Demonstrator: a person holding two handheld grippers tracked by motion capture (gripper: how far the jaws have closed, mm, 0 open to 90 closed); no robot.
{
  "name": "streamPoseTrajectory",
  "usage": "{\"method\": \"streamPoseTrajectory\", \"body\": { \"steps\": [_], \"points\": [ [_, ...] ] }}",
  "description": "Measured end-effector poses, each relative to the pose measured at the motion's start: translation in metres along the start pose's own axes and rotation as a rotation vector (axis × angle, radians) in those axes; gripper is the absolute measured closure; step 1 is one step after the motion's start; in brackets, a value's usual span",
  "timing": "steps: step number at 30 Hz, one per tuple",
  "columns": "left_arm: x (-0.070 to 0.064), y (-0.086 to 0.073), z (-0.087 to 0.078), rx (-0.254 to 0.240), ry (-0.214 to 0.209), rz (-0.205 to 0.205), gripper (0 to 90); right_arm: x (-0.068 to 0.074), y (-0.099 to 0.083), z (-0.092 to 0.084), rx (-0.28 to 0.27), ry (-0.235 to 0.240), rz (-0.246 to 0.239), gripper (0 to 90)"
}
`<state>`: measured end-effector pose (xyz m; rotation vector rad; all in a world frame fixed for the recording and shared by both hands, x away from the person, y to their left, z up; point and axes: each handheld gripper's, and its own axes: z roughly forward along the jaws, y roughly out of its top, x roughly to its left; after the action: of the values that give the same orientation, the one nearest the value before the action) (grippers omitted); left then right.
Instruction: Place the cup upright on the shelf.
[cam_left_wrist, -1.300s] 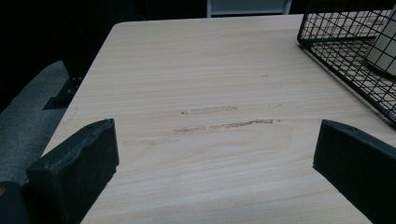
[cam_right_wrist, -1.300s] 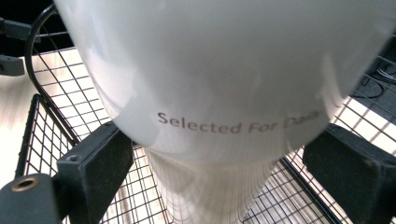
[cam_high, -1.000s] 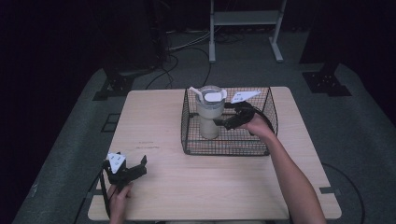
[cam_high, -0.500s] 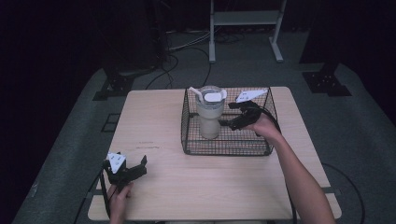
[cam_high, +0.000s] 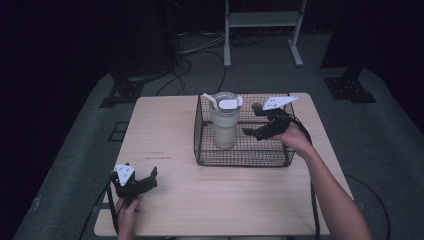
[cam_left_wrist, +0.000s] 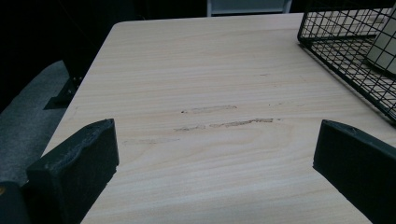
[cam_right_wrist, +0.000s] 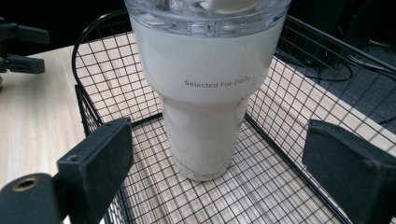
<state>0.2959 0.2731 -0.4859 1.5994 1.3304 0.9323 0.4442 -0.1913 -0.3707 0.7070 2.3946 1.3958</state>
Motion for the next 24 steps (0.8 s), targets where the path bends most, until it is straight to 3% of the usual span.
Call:
{"method": "streamPoseTrajectory", "body": {
  "steps": [13, 24],
  "points": [
    [0.0, 0.0, 0.0, -0.002, -0.002, 0.002, 0.0, 0.002, -0.005, -0.021, -0.001, -0.011, 0.009, 8.3],
    [0.0, 0.0, 0.0, -0.002, -0.001, 0.004, 0.0, 0.014, -0.001, -0.034, -0.001, -0.003, -0.022, 8.3]
  ]
}}
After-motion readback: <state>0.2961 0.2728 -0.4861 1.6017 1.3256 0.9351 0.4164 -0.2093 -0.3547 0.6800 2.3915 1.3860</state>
